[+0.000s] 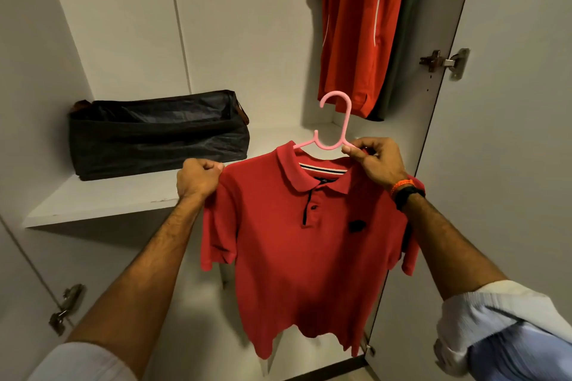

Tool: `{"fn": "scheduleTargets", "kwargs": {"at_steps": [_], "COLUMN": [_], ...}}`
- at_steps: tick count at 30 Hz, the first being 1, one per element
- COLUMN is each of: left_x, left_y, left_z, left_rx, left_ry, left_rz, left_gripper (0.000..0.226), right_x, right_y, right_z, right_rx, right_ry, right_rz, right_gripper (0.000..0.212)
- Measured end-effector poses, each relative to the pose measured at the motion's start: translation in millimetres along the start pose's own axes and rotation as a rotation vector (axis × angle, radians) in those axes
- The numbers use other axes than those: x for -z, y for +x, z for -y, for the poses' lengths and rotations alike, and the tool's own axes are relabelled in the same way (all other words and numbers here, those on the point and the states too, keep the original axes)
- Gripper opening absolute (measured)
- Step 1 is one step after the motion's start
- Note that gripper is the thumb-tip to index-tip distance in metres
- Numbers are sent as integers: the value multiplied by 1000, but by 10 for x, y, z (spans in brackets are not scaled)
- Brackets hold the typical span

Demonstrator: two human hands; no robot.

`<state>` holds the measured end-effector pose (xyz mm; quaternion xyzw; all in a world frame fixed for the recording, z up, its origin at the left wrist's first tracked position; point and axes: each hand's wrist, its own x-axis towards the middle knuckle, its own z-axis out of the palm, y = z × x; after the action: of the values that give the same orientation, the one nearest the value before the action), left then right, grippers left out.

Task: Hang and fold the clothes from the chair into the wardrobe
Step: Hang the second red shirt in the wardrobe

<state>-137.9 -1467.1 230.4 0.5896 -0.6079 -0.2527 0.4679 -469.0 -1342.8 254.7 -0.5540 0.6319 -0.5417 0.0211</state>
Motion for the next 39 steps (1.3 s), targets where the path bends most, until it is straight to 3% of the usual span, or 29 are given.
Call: {"fn": "scheduleTargets", "kwargs": {"at_steps": [5, 9, 14, 23, 31, 39], "left_x": [-19, -139, -347, -471, -256, -168], "left_y": [-180, -319, -484, -530, -356, -346], "left_z": [-271, -496, -792, -853, -762, -741], "left_rx": [-264, -425, -602, -438, -355, -310], "left_ry": [43, 47, 121, 125, 200, 258], "left_rz": [122, 298, 334, 292, 223, 167], "left_gripper": [19, 30, 32, 14, 18, 21], "right_x": [-54, -157, -294, -175, 50, 18], "right_y": [-5, -10, -62, -153, -288, -280], "right_z": [22, 101, 283, 260, -98, -121], "right_rx": [-7, 9, 45, 62, -56, -102], "right_ry": [-2, -41, -93, -63, -117, -243], "right_rz": [8, 37, 106, 203, 194, 155], "right_gripper": [44, 29, 19, 37, 16, 22]}}
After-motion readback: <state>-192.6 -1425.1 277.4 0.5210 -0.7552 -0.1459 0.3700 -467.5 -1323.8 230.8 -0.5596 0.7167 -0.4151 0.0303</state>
